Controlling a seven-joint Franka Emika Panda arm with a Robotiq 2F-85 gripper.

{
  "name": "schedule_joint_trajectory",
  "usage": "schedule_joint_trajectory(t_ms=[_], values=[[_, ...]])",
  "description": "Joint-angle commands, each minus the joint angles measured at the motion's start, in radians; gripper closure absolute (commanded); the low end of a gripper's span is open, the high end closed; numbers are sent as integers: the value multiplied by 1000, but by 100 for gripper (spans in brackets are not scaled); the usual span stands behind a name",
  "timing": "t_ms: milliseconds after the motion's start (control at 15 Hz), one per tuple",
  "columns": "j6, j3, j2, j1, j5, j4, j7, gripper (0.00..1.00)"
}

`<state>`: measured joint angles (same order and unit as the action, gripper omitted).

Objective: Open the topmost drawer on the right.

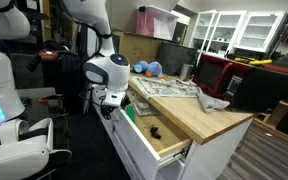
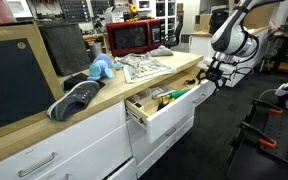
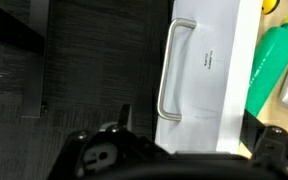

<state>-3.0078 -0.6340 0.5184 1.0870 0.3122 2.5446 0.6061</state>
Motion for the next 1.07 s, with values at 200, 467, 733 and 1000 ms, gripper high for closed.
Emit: schedule_joint_trajectory(t_ms=[200, 467, 733, 1000], values=[[169, 70, -210, -105, 277, 108, -315, 0], [129, -41, -269, 12, 301, 156, -508, 0], [160, -102, -342, 90, 287, 200, -639, 0], [274, -143, -471, 132, 290, 227, -759, 0]])
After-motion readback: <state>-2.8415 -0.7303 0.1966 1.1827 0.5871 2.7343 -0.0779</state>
